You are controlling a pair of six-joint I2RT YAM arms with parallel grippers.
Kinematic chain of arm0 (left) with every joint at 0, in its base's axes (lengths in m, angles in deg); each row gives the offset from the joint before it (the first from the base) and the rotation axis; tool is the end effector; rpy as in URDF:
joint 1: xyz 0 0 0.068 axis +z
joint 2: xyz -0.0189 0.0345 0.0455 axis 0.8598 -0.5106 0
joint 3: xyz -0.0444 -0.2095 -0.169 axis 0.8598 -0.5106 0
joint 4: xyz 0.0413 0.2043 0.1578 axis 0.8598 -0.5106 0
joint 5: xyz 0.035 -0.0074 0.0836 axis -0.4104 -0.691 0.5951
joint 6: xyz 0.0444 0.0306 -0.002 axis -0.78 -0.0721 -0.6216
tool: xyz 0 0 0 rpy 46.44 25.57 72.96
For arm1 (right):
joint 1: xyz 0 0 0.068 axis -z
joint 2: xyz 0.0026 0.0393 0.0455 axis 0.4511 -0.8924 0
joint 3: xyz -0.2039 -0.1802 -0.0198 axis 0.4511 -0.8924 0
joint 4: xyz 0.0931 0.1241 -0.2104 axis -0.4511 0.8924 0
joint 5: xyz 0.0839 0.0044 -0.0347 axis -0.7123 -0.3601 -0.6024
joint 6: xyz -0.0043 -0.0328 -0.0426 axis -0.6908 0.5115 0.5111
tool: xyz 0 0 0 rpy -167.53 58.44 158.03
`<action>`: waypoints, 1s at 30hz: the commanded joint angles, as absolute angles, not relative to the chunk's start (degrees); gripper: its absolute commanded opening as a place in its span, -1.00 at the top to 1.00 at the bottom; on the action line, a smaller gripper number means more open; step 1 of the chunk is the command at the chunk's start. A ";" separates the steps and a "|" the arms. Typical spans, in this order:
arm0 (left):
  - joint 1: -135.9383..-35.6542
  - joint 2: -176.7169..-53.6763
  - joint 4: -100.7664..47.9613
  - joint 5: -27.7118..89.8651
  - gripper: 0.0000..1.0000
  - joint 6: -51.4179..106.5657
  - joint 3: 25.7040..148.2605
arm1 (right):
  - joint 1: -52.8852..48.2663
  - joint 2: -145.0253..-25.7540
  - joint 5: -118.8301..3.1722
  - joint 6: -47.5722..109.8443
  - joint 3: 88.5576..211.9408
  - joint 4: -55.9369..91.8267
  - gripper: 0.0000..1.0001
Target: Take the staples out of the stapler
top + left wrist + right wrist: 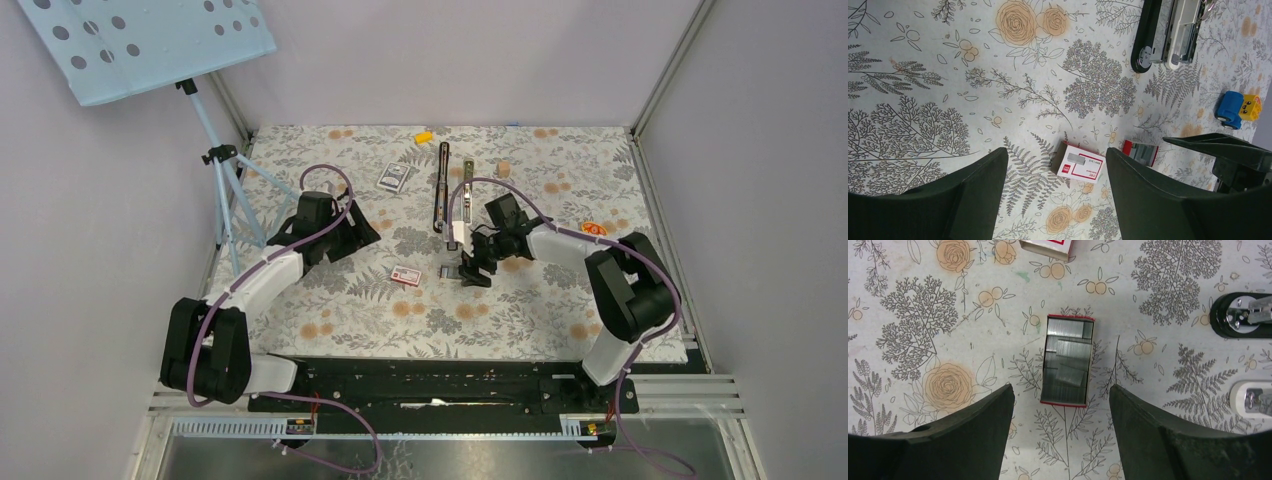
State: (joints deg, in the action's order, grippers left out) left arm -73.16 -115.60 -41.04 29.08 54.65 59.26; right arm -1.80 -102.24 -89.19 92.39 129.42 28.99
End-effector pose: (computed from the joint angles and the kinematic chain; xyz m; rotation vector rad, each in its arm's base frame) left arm 0.2647 -0.0718 0.2175 -0.4286 2.3801 -0.6494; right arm 0.2833 0.1800 0.1683 -1.7395 1.5692 0.6385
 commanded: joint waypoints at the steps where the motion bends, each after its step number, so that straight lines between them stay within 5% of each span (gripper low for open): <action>1: -72.83 -115.70 -38.38 28.60 -0.52 54.87 59.20 | -3.85 -104.12 -88.05 92.93 133.49 30.28 -0.53; 23: -72.83 -116.52 -38.77 28.68 -0.52 54.75 59.29 | -7.43 -108.86 -78.20 93.77 137.46 38.11 -0.55; 30: -72.83 -116.47 -38.96 29.14 -0.51 54.67 59.37 | -7.57 -110.61 -75.42 94.94 137.57 40.04 -0.38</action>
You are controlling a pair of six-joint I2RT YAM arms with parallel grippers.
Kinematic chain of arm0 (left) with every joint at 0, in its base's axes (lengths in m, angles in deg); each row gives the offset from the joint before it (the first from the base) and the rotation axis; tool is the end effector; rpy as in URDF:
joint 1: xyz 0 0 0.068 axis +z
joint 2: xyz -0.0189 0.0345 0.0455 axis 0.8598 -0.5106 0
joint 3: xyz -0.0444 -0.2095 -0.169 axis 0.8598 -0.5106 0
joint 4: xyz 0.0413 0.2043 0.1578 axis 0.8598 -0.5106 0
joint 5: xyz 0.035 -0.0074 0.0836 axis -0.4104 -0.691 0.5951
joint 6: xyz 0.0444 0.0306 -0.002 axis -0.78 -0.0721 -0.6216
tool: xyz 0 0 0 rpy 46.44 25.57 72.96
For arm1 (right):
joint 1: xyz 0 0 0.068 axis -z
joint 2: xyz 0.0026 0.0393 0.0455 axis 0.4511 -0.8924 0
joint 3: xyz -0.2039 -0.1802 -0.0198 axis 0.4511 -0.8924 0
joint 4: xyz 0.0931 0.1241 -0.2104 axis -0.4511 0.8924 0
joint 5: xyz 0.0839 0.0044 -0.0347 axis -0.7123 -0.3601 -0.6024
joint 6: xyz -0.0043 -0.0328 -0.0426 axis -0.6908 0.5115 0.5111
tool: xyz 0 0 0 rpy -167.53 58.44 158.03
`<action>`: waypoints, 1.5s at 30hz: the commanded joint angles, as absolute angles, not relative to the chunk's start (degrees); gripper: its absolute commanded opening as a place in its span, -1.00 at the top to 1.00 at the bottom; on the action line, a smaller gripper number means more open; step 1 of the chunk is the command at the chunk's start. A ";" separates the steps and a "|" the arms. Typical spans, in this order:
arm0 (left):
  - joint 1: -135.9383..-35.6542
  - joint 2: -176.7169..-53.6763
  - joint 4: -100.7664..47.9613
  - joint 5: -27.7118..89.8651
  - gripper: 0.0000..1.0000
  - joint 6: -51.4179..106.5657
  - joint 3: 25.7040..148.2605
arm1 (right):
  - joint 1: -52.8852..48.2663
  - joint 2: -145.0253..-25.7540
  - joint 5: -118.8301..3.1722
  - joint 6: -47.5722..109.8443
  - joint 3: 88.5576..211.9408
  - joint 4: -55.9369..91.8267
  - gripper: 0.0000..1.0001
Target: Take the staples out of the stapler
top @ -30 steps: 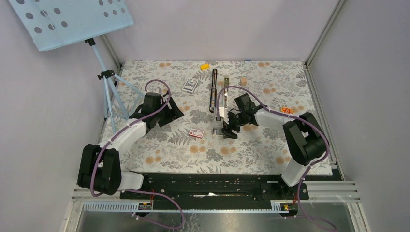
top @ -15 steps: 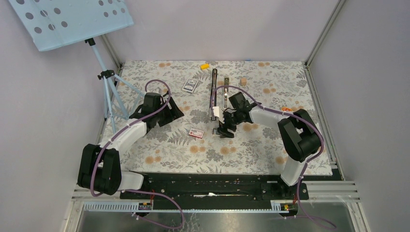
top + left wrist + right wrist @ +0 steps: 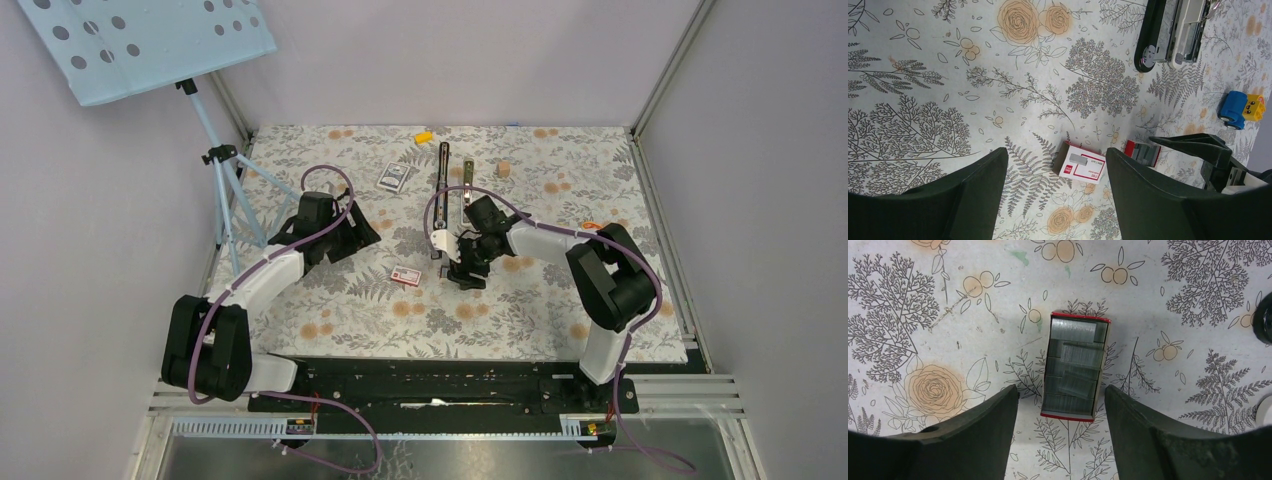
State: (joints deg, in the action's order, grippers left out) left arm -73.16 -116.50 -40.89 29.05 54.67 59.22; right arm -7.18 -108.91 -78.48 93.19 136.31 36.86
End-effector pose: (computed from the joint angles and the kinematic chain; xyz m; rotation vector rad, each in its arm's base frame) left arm 0.2663 -0.0723 0.2134 -0.4330 2.3936 -0.6452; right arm 0.2855 0.2127 0.1528 -1.8934 1.6952 0.5137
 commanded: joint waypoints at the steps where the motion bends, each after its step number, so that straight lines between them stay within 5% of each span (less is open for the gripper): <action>1: -72.83 -116.51 -38.96 29.14 -0.51 54.67 59.44 | -7.55 -110.88 -75.29 94.99 137.62 40.23 -0.34; 19: -72.74 -116.77 -39.36 29.43 -0.51 54.68 59.87 | -13.05 -111.34 -75.01 95.65 139.29 41.81 0.16; 45: -78.63 -125.30 -26.95 23.67 -0.37 58.36 53.59 | -14.99 -110.36 -79.45 89.41 140.20 39.36 0.17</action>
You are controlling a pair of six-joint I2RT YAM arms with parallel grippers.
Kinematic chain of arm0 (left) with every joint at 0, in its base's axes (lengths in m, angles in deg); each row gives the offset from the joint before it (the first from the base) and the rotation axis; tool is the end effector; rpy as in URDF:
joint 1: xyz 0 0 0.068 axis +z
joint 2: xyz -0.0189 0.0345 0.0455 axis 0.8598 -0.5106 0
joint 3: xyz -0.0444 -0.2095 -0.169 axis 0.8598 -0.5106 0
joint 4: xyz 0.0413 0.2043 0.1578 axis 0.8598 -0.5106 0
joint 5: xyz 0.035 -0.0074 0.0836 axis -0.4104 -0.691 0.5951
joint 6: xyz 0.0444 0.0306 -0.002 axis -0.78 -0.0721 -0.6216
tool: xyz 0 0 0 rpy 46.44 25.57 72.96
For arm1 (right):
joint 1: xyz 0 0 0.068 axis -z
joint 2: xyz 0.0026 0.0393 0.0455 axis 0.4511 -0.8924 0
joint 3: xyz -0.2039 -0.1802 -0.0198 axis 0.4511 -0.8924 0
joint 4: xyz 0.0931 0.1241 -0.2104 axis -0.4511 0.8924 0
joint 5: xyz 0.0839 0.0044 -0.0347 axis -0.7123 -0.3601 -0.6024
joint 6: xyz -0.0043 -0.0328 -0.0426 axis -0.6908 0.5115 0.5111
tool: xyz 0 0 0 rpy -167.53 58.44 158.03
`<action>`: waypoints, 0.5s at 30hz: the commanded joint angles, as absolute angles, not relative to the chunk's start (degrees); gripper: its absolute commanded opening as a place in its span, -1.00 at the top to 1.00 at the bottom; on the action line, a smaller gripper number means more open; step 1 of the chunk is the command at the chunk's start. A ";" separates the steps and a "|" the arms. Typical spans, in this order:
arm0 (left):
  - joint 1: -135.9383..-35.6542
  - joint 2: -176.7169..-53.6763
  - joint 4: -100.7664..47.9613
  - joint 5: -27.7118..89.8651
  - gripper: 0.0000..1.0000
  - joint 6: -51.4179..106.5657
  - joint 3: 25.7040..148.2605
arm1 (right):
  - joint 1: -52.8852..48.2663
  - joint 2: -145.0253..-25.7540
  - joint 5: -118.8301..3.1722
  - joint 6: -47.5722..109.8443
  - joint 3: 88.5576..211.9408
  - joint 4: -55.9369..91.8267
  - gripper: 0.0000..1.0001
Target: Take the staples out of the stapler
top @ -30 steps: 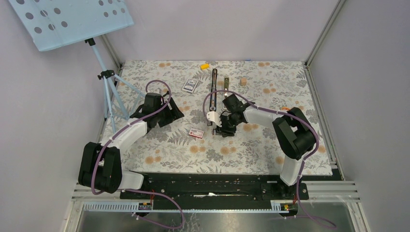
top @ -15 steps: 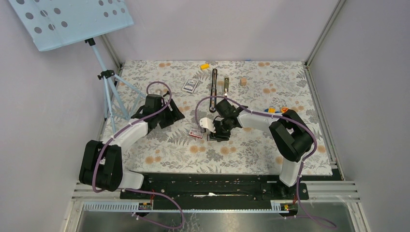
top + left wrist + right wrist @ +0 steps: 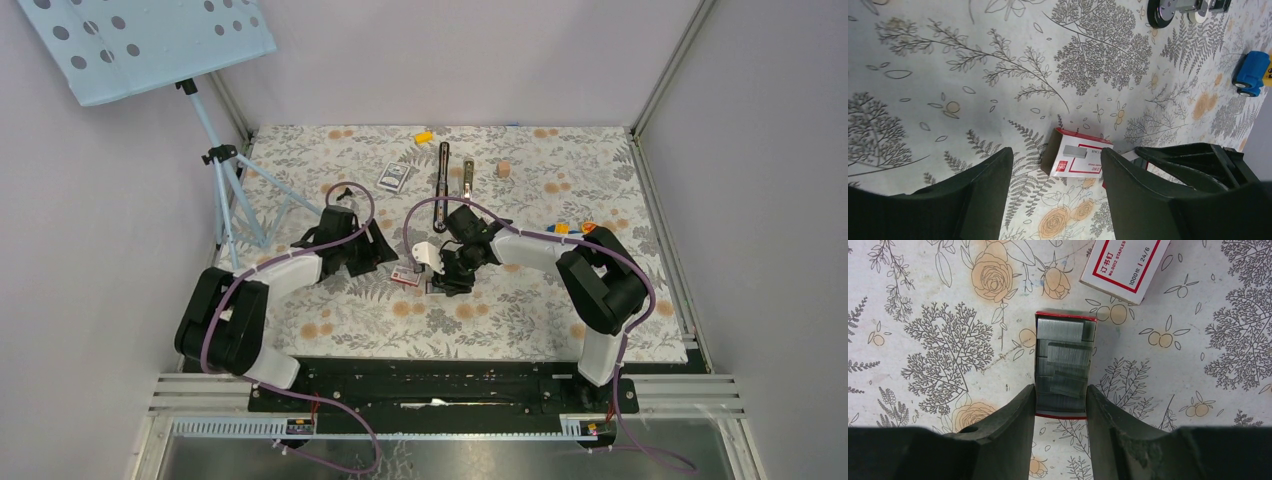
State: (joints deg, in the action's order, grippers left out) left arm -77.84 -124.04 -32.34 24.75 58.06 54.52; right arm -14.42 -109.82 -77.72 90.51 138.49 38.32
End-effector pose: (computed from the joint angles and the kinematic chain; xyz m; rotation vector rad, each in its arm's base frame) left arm 0.2647 -0.0982 0.1659 -0.3955 2.5037 -0.7653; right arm 0.2616 0.2510 0.1562 -1.9791 1.6421 0.5642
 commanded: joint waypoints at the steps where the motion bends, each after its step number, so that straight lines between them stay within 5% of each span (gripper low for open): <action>1: -78.90 -125.57 -26.62 23.53 -0.35 58.36 53.50 | -15.03 -110.55 -79.33 89.37 140.43 39.59 0.16; 15: -81.70 -128.81 -23.90 24.11 -0.24 58.46 51.34 | -15.10 -112.52 -77.05 88.06 143.01 39.62 0.14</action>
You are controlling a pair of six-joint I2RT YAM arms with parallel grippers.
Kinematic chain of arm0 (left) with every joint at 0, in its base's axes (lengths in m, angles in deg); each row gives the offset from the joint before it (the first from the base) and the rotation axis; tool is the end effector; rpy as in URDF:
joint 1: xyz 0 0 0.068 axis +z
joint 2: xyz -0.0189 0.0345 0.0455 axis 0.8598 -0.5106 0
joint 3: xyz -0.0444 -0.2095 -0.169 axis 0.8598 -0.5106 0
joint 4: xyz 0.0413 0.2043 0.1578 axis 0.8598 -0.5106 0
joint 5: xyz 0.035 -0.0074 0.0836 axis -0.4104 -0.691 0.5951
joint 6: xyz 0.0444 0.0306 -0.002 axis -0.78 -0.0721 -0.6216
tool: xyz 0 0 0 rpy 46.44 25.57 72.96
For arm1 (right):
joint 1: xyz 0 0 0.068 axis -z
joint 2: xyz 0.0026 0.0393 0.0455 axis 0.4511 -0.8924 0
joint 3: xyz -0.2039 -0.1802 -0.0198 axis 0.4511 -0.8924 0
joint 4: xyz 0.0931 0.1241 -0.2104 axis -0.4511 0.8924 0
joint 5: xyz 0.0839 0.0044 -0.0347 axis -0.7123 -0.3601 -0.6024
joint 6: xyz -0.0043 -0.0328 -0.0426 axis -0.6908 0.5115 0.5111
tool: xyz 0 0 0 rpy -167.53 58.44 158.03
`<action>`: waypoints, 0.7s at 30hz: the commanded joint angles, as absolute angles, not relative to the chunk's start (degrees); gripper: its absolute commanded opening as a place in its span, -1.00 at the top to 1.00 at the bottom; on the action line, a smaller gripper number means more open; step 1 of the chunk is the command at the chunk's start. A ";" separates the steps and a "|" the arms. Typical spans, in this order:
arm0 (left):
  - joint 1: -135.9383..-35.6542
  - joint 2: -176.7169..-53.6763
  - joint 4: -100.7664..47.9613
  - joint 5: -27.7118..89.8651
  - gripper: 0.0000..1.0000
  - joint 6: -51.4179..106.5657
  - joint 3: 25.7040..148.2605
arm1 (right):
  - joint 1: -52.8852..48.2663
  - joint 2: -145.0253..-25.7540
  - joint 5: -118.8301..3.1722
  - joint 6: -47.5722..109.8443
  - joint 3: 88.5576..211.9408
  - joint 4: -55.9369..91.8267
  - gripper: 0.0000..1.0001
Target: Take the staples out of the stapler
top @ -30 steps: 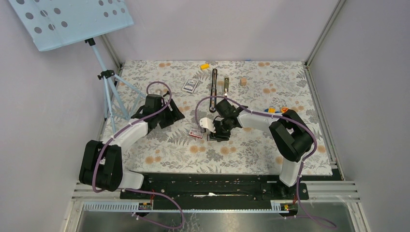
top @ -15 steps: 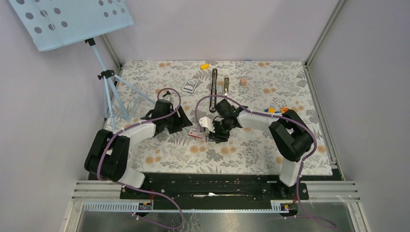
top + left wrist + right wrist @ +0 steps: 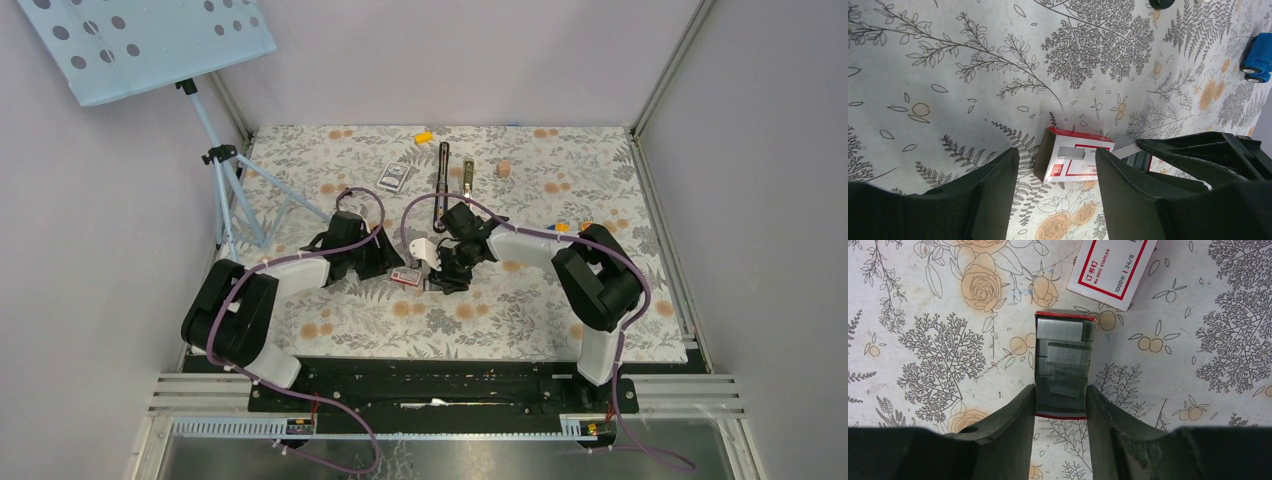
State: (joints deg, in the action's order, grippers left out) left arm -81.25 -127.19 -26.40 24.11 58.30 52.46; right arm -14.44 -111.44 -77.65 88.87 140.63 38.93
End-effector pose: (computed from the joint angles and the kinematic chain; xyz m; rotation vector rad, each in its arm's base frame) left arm 0.2608 -0.1152 0.1488 -0.3184 2.5161 -0.8085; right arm 0.2676 0.2564 0.1561 -1.9595 1.6744 0.5739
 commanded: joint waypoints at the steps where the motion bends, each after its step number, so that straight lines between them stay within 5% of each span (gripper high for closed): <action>1: -81.78 -129.01 -23.72 24.10 -0.23 58.37 51.44 | -15.09 -112.65 -77.01 88.01 143.22 39.67 0.14; 21: -83.45 -132.62 -24.16 25.54 0.03 56.72 52.29 | -15.54 -114.71 -76.69 87.92 146.30 40.46 0.13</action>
State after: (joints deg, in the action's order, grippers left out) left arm -82.67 -130.42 -20.85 23.48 58.45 52.42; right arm -14.74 -113.71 -76.71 88.45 143.74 39.30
